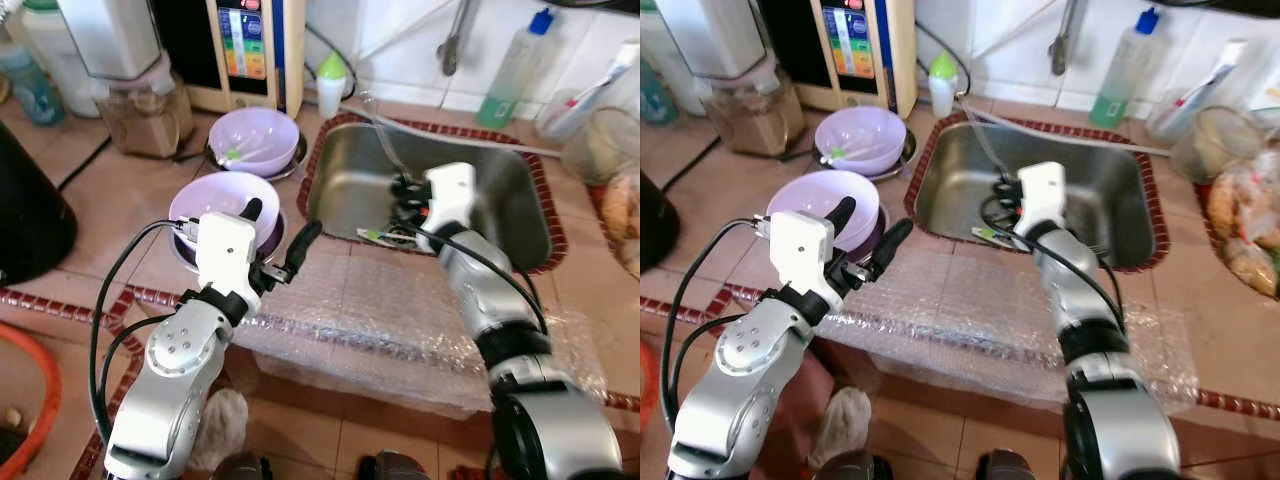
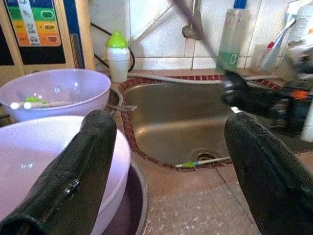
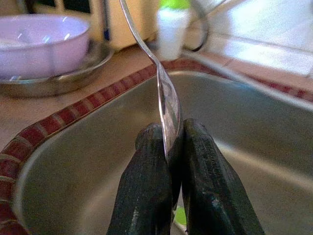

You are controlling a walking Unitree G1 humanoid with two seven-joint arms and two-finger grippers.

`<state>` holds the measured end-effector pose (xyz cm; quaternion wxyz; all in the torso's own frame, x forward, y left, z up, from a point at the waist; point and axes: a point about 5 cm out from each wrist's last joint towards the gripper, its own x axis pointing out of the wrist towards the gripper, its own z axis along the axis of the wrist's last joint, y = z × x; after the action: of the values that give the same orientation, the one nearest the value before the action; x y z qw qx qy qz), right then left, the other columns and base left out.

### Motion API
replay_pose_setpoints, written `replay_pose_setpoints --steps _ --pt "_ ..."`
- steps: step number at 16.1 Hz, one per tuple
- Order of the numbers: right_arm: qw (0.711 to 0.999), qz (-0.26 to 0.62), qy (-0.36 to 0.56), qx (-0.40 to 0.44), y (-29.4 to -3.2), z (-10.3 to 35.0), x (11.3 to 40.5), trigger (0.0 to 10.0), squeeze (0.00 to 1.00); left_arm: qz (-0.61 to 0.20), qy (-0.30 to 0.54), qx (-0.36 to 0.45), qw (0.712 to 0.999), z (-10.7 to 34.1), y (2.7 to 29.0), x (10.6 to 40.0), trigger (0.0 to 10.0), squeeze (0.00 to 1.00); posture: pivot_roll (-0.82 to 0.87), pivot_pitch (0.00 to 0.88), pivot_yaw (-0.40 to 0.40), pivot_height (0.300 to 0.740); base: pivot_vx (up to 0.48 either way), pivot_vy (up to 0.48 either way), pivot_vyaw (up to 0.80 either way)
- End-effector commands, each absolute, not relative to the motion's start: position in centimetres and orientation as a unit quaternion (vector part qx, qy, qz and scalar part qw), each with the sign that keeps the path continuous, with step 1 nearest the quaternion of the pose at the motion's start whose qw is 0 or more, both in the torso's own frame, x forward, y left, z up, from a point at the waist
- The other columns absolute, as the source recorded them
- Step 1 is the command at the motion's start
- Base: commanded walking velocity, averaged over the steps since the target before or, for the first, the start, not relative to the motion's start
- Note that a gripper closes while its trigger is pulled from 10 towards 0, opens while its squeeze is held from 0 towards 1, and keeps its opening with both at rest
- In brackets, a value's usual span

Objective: Kitchen organization

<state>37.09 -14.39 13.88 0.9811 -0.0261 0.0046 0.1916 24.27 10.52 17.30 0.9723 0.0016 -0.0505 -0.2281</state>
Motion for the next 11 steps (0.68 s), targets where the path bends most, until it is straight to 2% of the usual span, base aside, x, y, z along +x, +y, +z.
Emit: replay_pose_setpoints --steps 1,2,3,4,11 --pt "0.978 0.207 0.013 -0.032 -13.7 13.7 37.4 10.0 0.00 -0.226 -0.052 0.009 0.973 17.6 10.5 23.7 10.0 0.00 0.13 0.166 -0.029 0.740 0.000 0.000 0.00" --pt "0.975 0.221 0.023 -0.026 -12.9 13.4 37.6 10.0 0.00 -0.225 -0.052 0.014 0.973 17.7 10.6 23.4 10.0 0.00 0.15 0.172 -0.032 0.740 0.000 0.000 0.00" --pt "0.974 0.224 0.027 -0.016 -12.6 13.4 37.6 10.0 0.82 -0.226 -0.051 0.015 0.973 17.7 10.6 23.2 10.0 0.00 0.16 0.174 -0.033 0.740 0.000 0.000 0.00" --pt "0.972 0.232 0.038 -0.016 -12.0 13.0 37.7 10.0 1.00 -0.229 -0.049 0.020 0.972 17.7 10.6 23.0 10.0 0.00 0.16 0.177 -0.034 0.740 0.000 0.000 0.00" --pt "0.970 0.234 0.055 -0.014 -12.3 12.1 37.6 10.0 1.00 -0.238 -0.053 0.022 0.970 18.2 10.0 23.4 10.0 0.00 0.16 0.163 -0.041 0.740 0.000 0.000 0.00"
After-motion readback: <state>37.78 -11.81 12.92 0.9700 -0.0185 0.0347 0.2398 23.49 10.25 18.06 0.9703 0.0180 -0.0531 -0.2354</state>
